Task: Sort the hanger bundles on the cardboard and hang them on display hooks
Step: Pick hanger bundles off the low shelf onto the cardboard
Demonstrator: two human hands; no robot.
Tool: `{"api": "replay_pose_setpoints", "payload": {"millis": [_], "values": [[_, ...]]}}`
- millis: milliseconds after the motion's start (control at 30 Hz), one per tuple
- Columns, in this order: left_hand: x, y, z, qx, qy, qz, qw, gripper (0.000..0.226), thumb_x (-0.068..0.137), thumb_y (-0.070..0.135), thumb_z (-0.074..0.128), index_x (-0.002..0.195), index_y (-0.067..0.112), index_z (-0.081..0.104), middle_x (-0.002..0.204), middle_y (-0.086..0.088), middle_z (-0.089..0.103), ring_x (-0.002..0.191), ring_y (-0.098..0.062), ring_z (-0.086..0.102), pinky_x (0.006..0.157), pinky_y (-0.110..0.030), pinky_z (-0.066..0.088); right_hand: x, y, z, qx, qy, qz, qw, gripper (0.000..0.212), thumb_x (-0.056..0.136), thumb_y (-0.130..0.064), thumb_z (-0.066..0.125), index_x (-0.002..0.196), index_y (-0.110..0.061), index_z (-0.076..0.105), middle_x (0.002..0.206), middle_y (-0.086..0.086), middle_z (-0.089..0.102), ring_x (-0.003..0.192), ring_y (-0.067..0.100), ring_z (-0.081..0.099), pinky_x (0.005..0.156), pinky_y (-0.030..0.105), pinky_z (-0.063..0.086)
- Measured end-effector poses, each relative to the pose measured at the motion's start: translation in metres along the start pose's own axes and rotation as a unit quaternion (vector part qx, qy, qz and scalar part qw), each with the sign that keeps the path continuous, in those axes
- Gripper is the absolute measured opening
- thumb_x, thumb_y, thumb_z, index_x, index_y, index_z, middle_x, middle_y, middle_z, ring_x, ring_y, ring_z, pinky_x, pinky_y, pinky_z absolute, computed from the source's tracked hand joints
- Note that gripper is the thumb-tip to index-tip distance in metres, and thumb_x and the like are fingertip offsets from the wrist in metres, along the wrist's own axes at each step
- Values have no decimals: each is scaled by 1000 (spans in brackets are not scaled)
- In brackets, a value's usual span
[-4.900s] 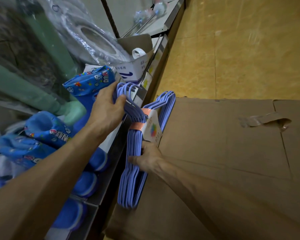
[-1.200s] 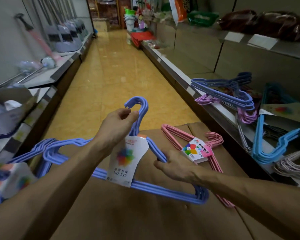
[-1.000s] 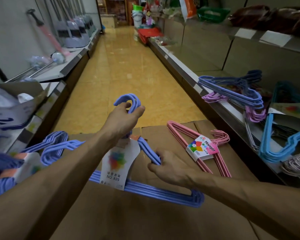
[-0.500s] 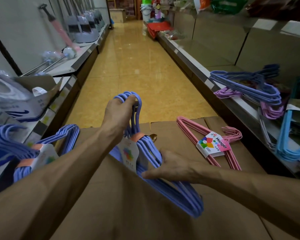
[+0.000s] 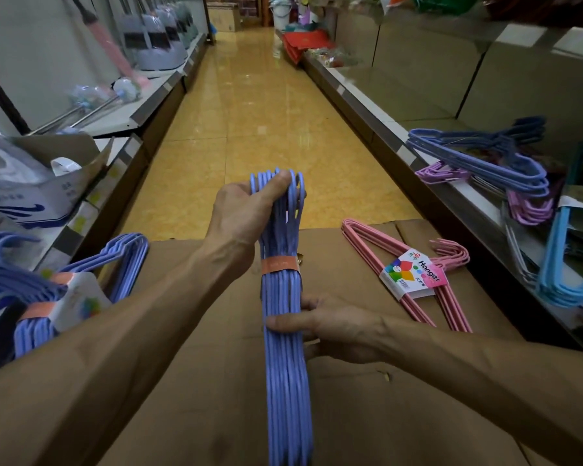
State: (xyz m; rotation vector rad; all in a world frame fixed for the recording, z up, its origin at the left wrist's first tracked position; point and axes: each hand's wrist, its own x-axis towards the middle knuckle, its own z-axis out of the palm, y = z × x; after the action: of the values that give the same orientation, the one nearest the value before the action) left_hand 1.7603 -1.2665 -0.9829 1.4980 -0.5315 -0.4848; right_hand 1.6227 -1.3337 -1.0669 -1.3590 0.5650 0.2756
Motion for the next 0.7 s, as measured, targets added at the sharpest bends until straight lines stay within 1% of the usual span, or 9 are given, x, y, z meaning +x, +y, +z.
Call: {"api": "replay_pose_setpoints", "payload": {"millis": [67,133,200,333,467,567,633,700], "values": [[-1,-1,2,-15,-5,-2,1000,26,92,31,66,85,8,77,93,-10,77,95,-25,73,96,-48,54,1,2,4,38,-5,-1,999,44,81,-14,79,122,-15,62,124,10,69,109,23,68,88,40,58],[-2,-1,2,-25,-8,1,1000,24,94,27,64,84,9,76,94,-10,77,95,-23,73,96,-44,54,0,3,8,71,-22,-5,997,40,81,-8,77,117,-16,62,126,11,67,107,23,68,86,40,58],[-2,-1,1,-25,-13,3,1000,24,95,27,63,86,9,76,95,-10,77,96,-21,73,95,-42,54,0,4,8,83,-32,-13,996,38,83,-3,74,115,-15,60,123,12,68,102,21,69,83,37,59],[0,-3,-5,-10,-16,-4,1000,26,96,30,61,90,8,75,96,-8,77,97,-20,73,96,-42,54,4,5,9,69,-25,-35,997,40,85,-1,72,121,-9,57,102,4,75,93,16,73,79,33,60],[7,-9,-16,45,-14,-8,999,33,93,41,63,92,11,76,96,-6,77,100,-22,71,100,-48,51,13,10,16,57,0,-52,997,37,85,-2,72,118,-9,57,99,4,75,94,18,73,82,35,61],[10,-9,-26,92,-32,-15,995,42,89,52,61,91,14,77,95,-3,77,99,-20,71,100,-46,50,19,12,20,56,9,-54,997,36,85,-2,73,117,-9,57,98,4,75,94,18,73,82,35,61],[11,-9,-37,128,-24,-18,991,50,84,60,61,96,13,76,98,-3,76,99,-18,70,99,-45,51,24,11,23,47,7,-55,997,37,85,-2,73,118,-9,58,101,6,75,98,21,73,85,37,60],[11,-7,-53,169,-22,-24,985,53,86,62,58,99,14,75,100,-4,75,98,-18,70,97,-44,53,31,9,28,33,3,-57,998,38,84,-3,74,119,-8,58,105,9,75,100,23,73,87,39,60]]}}
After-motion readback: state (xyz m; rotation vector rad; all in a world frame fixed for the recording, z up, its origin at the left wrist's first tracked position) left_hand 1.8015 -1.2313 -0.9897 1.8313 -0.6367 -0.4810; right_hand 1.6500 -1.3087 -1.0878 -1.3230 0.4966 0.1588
